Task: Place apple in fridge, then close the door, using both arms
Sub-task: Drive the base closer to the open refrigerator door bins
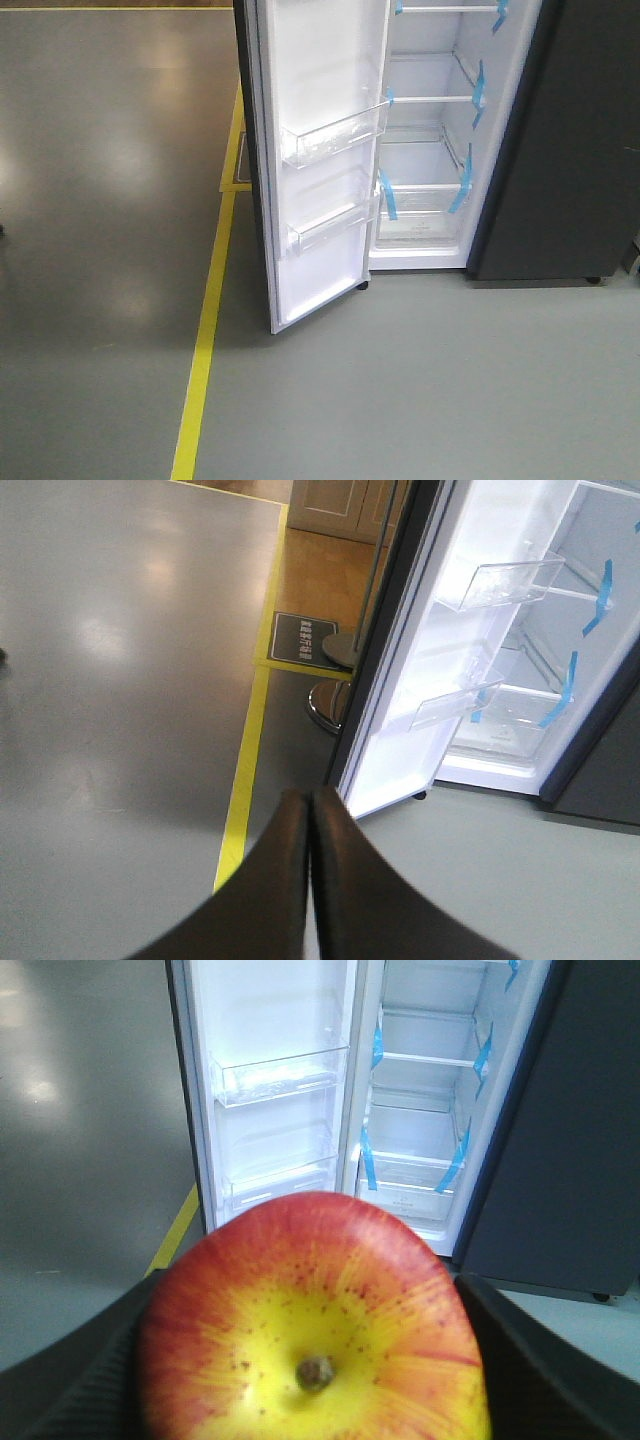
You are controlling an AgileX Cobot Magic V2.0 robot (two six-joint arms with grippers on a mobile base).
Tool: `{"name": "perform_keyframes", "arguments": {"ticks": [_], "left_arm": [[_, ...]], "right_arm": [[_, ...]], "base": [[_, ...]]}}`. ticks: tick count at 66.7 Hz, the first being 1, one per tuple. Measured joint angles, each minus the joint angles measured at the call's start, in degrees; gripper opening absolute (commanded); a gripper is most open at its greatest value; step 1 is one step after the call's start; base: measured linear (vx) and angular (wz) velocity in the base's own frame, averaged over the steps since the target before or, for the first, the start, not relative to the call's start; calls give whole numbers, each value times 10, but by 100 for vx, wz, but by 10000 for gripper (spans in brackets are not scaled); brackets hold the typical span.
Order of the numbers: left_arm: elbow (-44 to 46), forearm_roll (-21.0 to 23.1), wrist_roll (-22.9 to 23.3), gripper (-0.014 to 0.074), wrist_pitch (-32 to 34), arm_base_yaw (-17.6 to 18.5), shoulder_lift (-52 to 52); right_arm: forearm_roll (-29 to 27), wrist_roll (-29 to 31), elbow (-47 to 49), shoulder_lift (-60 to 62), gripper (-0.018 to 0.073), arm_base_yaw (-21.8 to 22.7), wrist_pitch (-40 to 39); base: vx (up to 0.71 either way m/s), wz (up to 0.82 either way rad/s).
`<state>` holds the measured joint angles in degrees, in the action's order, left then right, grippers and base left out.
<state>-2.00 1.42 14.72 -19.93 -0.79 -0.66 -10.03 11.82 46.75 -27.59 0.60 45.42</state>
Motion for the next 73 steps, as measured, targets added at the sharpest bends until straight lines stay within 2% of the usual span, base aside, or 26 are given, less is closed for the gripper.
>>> {"name": "perform_keyframes", "arguments": {"ticks": [73], "left_arm": [[0,0,0,-6,0,0,0]], "right_arm": [[0,0,0,0,176,0,0]], "base": [[11,0]]}}
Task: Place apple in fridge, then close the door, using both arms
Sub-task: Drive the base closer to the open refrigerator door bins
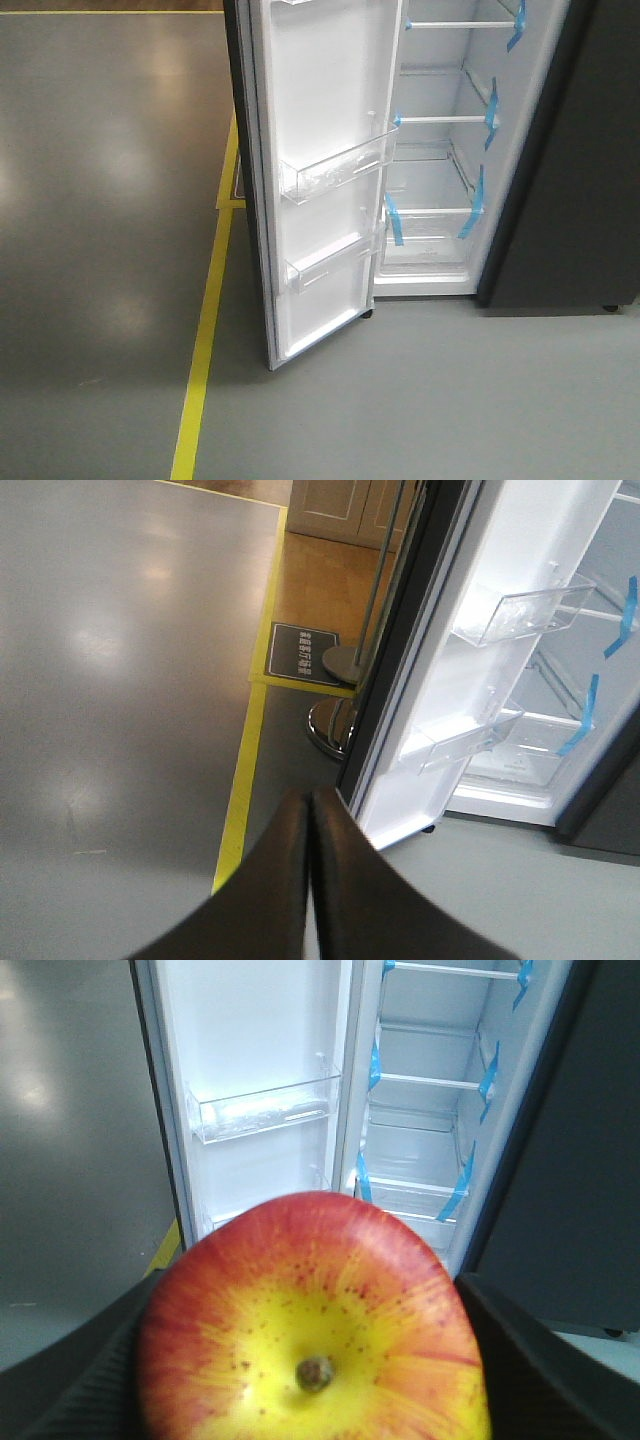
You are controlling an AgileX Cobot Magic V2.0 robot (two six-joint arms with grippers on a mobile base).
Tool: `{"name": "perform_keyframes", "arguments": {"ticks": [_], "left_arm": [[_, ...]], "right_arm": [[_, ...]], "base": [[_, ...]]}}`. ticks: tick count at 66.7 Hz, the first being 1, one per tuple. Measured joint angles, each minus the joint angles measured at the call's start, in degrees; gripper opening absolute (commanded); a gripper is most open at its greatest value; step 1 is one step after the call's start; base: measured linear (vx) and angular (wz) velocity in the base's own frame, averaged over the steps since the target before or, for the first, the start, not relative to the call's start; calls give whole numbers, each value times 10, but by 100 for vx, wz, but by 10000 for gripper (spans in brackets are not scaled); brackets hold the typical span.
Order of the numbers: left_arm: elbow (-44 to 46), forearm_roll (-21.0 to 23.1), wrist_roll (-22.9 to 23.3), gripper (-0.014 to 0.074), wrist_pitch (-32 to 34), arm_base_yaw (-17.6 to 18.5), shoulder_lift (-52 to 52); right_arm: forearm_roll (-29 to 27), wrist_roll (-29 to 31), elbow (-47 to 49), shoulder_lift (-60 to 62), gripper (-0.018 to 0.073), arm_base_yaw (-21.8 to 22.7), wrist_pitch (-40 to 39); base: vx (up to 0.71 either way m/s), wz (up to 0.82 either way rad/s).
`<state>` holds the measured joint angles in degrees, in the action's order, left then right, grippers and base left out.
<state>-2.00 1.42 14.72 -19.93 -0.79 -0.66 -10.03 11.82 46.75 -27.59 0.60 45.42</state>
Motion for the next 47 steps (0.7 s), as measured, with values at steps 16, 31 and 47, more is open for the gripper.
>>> {"name": "perform_keyframes", "arguments": {"ticks": [16,31,47], "left_arm": [[0,0,0,-6,0,0,0],[0,0,0,-6,0,0,0],[0,0,0,-6,0,0,0]], "right_arm": [[0,0,0,0,176,0,0],[0,0,0,0,176,0,0],[0,0,0,0,176,0,0]], "base": [[10,0],[8,1],[6,3]]}}
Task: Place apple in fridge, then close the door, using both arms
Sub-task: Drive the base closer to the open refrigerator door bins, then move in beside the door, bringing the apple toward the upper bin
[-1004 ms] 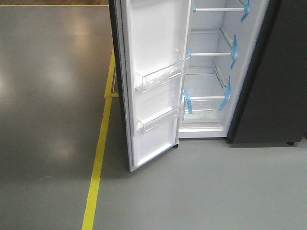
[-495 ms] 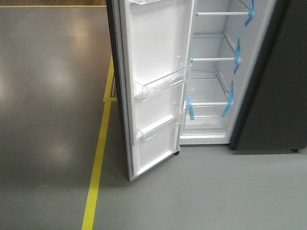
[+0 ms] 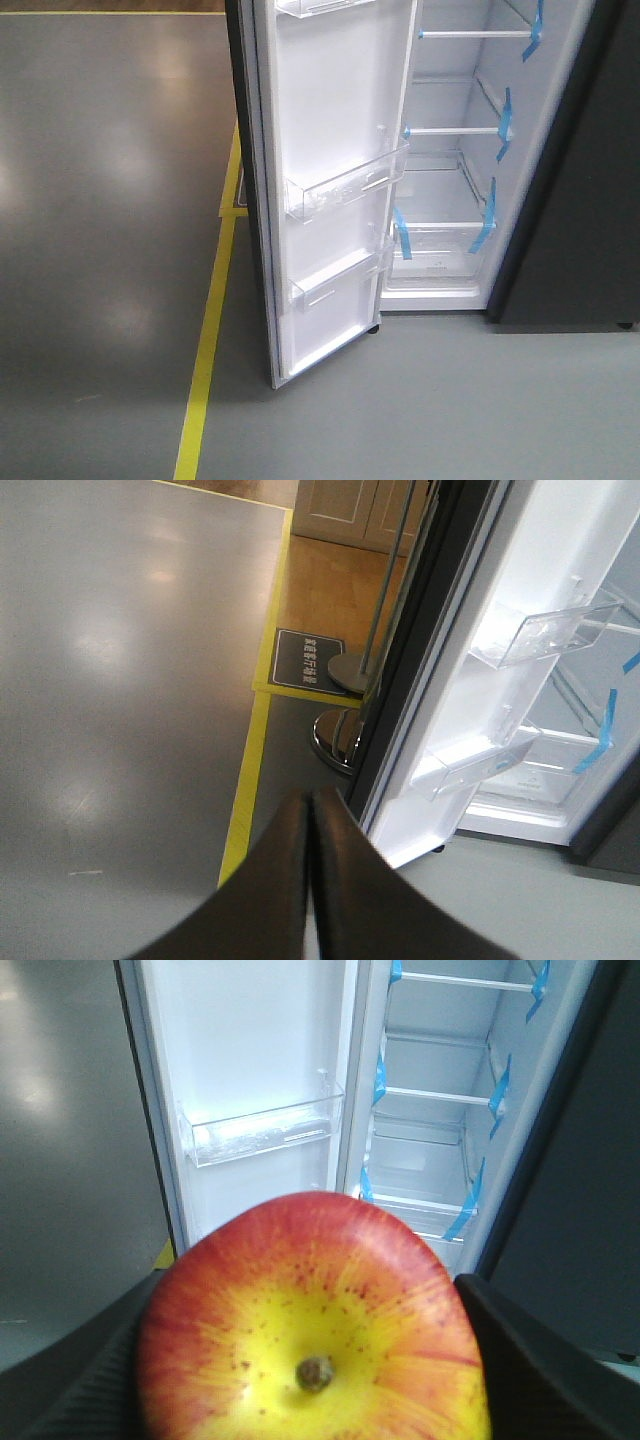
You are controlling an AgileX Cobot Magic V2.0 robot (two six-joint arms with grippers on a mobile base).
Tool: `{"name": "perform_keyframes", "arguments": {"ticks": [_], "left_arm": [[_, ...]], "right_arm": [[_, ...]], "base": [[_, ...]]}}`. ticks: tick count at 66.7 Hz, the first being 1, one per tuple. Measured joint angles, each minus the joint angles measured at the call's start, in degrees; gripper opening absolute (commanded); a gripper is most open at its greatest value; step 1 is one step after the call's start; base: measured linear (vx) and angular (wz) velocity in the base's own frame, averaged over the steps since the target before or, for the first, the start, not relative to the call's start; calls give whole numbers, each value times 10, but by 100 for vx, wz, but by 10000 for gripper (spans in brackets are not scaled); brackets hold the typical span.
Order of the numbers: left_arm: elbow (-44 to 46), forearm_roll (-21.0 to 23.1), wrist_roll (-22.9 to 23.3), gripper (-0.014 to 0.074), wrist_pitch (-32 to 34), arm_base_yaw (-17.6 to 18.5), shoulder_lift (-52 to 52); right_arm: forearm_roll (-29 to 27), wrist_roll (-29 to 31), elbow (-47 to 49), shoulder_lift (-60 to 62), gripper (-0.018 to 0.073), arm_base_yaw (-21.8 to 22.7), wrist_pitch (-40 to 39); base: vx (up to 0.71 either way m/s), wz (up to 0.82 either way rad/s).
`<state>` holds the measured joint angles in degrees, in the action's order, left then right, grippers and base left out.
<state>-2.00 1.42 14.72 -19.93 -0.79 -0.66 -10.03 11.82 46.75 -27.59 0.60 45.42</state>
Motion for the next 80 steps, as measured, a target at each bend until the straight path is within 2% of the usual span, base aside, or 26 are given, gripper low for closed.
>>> {"name": "perform_keyframes", "arguments": {"ticks": [80], "left_arm": [[0,0,0,-6,0,0,0]], "right_arm": [[0,0,0,0,176,0,0]], "base": [[8,0]]}}
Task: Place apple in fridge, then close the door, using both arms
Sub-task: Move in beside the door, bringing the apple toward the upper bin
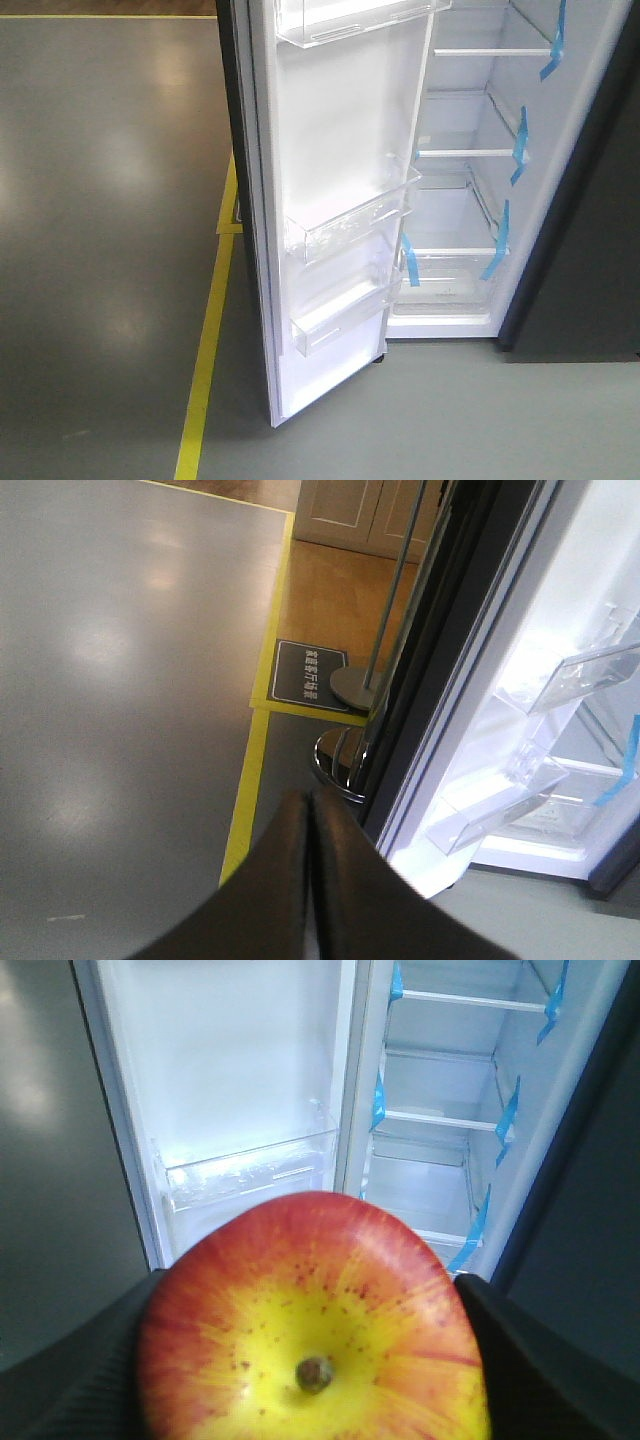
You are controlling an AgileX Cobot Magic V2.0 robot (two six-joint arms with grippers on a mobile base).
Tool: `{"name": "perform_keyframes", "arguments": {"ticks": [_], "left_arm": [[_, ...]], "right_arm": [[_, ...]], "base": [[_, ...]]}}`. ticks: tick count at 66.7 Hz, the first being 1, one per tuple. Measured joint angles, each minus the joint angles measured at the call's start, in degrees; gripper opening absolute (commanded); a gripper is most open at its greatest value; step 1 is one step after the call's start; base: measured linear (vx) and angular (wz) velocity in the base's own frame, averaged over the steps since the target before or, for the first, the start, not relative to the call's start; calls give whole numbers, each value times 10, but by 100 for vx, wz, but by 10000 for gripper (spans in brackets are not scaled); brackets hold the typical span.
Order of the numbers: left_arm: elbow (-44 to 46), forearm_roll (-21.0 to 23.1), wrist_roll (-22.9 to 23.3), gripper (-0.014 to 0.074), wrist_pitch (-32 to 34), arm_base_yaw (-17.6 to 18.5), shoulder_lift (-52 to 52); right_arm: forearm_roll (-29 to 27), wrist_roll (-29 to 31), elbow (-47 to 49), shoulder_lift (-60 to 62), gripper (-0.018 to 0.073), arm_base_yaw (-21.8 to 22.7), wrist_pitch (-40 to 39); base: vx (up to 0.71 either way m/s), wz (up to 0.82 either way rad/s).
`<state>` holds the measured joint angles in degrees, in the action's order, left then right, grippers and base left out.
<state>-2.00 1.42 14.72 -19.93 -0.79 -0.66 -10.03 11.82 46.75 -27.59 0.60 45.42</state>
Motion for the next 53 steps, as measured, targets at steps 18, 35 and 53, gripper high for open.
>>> {"name": "perform_keyframes", "arguments": {"ticks": [18,35,53], "left_arm": [[0,0,0,-6,0,0,0],[0,0,0,-6,0,0,0],[0,0,0,-6,0,0,0]], "right_arm": [[0,0,0,0,176,0,0],[0,0,0,0,176,0,0],[0,0,0,0,176,0,0]], "base": [[11,-2],[11,-2],[10,-3]]}}
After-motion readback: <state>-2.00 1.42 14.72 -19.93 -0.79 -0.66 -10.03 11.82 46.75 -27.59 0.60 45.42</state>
